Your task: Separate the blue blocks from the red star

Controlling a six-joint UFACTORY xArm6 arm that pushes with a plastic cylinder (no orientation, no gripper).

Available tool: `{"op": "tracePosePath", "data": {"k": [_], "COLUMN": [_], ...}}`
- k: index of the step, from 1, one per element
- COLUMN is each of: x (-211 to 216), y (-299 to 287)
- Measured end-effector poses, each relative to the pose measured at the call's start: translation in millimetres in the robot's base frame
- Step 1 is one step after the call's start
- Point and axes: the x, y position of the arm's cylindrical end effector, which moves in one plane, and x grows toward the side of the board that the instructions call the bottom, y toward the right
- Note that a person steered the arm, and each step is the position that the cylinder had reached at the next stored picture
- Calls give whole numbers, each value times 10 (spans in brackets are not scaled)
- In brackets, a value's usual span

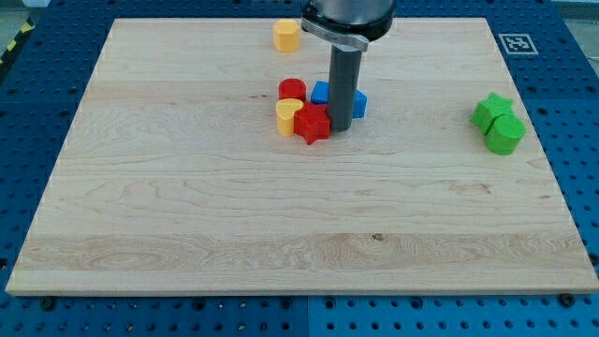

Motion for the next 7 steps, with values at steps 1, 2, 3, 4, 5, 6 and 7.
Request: {"op": "tracePosePath", "data": {"k": [1, 2, 3, 4, 5, 6, 7], "x": [-9, -114, -293, -464, -607, -608, -608], "y": [-54, -54, -54, -59, -93, -147, -410]}}
